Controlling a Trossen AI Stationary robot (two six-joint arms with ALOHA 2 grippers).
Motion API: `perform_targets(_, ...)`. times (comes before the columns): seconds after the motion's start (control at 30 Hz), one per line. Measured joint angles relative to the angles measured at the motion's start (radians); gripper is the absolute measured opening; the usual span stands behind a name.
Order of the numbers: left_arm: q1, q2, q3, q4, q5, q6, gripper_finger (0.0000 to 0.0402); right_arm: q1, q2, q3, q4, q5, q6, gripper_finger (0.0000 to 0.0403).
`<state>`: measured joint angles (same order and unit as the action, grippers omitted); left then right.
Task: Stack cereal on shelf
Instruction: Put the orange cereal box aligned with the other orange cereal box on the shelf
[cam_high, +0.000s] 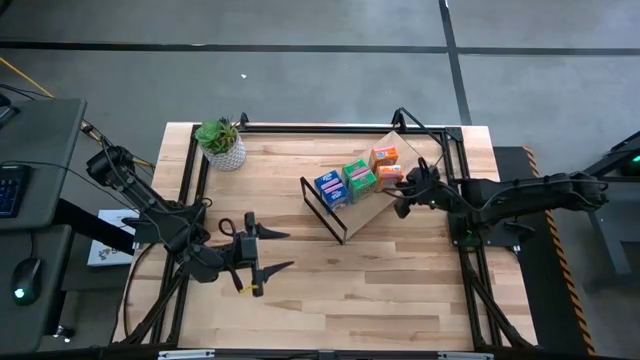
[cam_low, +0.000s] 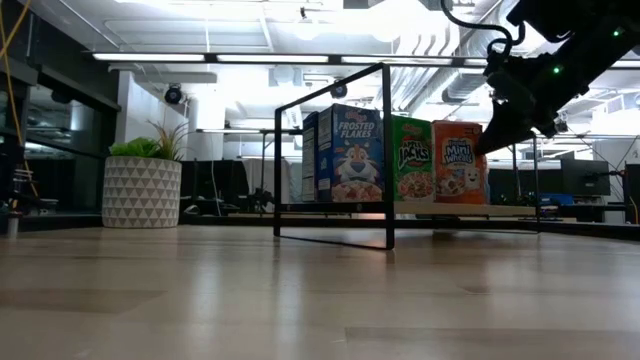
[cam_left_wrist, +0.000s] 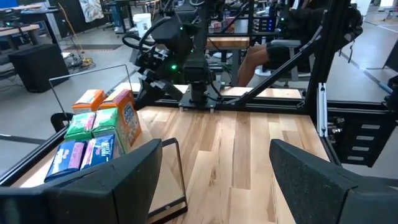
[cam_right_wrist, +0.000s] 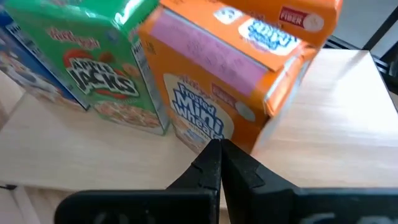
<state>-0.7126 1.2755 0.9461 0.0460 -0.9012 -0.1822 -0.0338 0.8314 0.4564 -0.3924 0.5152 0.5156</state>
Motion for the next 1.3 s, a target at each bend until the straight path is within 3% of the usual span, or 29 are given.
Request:
perform_targets(0.6,0.0,0.0,0.0,0.0,0.002,-0.001,0.0289,-0.001,0.0,0.0,0.039,0.103,0.001,0.0)
perform_targets(0.8,0.0,0.0,0.0,-0.001,0.002,-0.001,0.0289,-0.001,0.0,0.0,0.036,0.008,0.0,0.0)
perform_targets(0.97,0.0,0.0,0.0,-0.004,0.002,-0.001,0.0289,0.0,-0.002,0.007,0.015,-0.003,-0.023,0.0)
perform_targets(1.17,0.0,0.0,0.0,-0.006,0.005,0.0,0.0289,0.0,-0.002,0.168,-0.203,-0.002,-0.018,0.0)
perform_targets(1.3,0.0,0.0,0.0,-0.006,0.005,-0.001,0.0289,-0.004,-0.002,0.273,-0.219,0.103,-0.023,0.0)
